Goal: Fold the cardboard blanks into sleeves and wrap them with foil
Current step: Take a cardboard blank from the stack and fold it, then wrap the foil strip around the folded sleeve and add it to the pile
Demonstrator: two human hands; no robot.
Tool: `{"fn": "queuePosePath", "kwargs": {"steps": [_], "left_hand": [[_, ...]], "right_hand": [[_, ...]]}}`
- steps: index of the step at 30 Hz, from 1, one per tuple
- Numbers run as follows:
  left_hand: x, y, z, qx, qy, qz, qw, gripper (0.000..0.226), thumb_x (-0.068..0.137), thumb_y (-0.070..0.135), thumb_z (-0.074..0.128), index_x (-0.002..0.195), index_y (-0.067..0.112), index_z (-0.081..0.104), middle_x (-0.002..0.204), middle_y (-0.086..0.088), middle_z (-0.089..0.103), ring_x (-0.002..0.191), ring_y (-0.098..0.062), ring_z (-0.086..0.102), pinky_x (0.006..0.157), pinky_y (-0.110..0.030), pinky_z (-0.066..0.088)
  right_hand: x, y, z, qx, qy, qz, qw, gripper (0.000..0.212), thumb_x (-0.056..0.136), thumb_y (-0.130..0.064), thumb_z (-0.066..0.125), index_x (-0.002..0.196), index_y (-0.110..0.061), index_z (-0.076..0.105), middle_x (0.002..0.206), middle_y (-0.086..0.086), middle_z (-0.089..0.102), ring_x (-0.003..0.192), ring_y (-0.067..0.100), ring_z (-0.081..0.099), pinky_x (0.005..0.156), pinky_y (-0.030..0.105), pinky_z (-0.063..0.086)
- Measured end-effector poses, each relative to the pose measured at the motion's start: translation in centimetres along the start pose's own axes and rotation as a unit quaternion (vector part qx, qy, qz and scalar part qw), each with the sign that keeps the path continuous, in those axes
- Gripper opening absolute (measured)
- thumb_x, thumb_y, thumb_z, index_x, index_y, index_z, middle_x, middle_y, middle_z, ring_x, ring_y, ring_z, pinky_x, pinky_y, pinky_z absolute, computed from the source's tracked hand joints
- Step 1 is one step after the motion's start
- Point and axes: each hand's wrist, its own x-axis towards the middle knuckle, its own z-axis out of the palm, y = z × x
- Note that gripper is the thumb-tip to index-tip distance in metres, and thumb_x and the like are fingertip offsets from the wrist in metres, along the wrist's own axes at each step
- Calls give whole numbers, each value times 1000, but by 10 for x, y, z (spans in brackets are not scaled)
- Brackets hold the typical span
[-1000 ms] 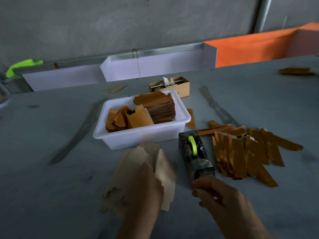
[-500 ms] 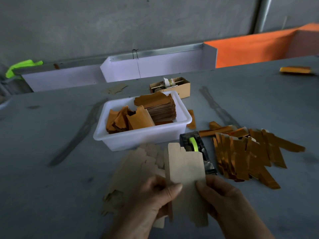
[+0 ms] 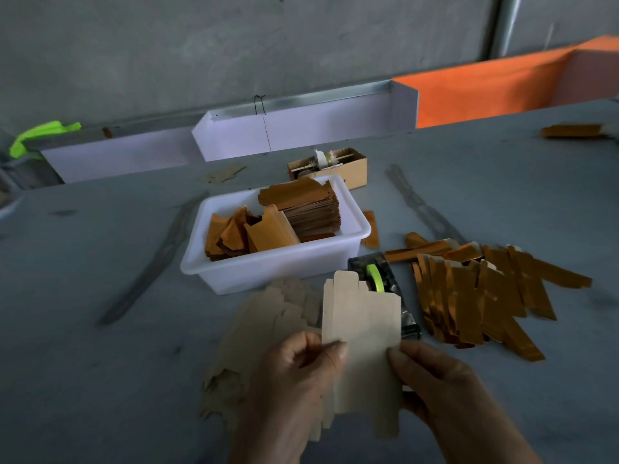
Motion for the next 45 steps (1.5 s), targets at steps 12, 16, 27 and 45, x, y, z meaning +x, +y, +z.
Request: {"fn": "queuePosePath", "kwargs": {"steps": [12, 16, 27, 45], "left_hand": [[3, -13, 22, 23, 90, 25, 995, 6, 76, 24, 77, 77, 23, 72, 68, 7, 72, 60, -4, 66, 54, -19, 50], [3, -18, 28, 72, 128, 56, 987, 13, 69, 33, 73, 77, 23, 69, 65, 5, 68, 61, -7, 63, 55, -23, 48], [-2, -13, 13, 15, -66, 43, 997, 21, 81, 48, 58, 80, 29, 69, 66, -1, 68, 67, -20, 66, 64, -39, 56], [-6, -23, 18, 43, 43, -5, 998, 3, 77, 31, 75, 75, 30, 73, 75, -1, 71, 68, -6, 65, 59, -20, 49]], "right_hand": [[-10, 7, 5, -291, 108, -194, 931, 16, 79, -24, 71, 79, -33, 57, 66, -9, 64, 68, 0, 60, 56, 11, 47], [-14, 12, 15, -337, 91, -256, 902, 24, 78, -26, 71, 80, -34, 49, 67, -3, 61, 71, -6, 58, 57, 10, 46], [-12, 6, 11, -217, -39, -181, 958, 10, 86, -15, 60, 93, -22, 57, 78, -7, 73, 70, 12, 70, 64, 24, 56], [-3, 6, 8, 3, 11, -37, 999, 7, 84, -6, 59, 90, -3, 62, 73, 12, 71, 72, 25, 69, 59, 32, 55]]}}
